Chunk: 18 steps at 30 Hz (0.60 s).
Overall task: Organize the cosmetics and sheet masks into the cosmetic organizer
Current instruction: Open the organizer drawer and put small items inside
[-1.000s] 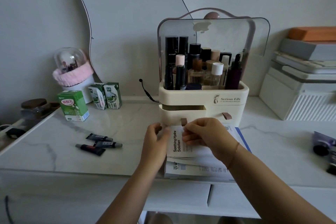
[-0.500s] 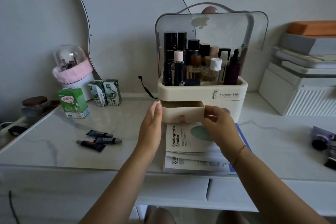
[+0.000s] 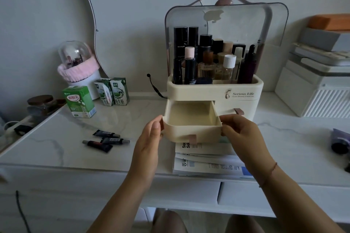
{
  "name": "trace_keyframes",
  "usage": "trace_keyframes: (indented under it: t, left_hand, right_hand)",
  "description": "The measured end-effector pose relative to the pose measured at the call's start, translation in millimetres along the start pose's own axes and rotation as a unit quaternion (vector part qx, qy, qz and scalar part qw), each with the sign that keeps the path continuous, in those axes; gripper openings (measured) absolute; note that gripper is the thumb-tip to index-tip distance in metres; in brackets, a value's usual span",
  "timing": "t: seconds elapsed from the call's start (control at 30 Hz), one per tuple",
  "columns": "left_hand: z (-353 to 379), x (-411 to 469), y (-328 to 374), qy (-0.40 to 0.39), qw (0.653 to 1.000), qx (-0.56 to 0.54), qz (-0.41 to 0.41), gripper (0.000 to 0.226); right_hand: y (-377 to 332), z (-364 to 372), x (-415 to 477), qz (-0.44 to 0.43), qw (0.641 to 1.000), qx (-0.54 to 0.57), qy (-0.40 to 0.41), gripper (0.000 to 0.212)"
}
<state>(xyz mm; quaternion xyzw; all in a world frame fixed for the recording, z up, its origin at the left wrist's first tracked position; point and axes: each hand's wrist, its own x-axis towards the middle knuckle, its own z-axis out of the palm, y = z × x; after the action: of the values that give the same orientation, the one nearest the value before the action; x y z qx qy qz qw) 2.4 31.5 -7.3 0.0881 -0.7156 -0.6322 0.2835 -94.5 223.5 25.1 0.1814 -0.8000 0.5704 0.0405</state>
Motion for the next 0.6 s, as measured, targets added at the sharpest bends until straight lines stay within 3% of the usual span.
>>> trace_keyframes:
  t: [0.1,0.2,0.27,0.37,0.47,0.53,0.6]
  left_hand:
    - [-6.0,-0.8,0.1,0.013,1.0,0.01,0.003,0.072]
    - [-27.4,-5.0,-3.2,0.052,0.998,0.014,0.02,0.059]
    - [-53.4,-8.3,-10.3,0.114,0.993,0.011,0.016,0.045]
    - [-100.8,-11.7,-24.4,0.21,0.977,0.034,-0.023,0.053]
    - [-139.0,-14.3,-35.4,0.24,0.961,0.125,-0.056,0.054]
    - [-156.0,-16.1,-41.2,0.229,0.95,0.207,-0.046,0.05]
    - [-165.8,-17.9,-45.8,0.221,0.935,0.275,-0.018,0.044]
  right_hand:
    - [-7.8,-0.6,-7.1,-0.019,0.998,-0.029,0.061,0.023]
    - [-35.8,11.2,-28.4,-0.135,0.98,-0.014,0.147,0.024]
    - [-56.7,36.6,-47.6,-0.229,0.969,-0.004,0.093,0.022]
    - [-67.5,96.6,-63.8,-0.275,0.957,-0.018,-0.086,0.02]
    - [-60.6,160.5,-53.0,-0.227,0.941,-0.108,-0.225,0.054]
    - [-50.9,197.3,-36.6,-0.182,0.93,-0.191,-0.257,0.079]
    - [-45.7,227.5,-21.2,-0.161,0.917,-0.265,-0.251,0.089]
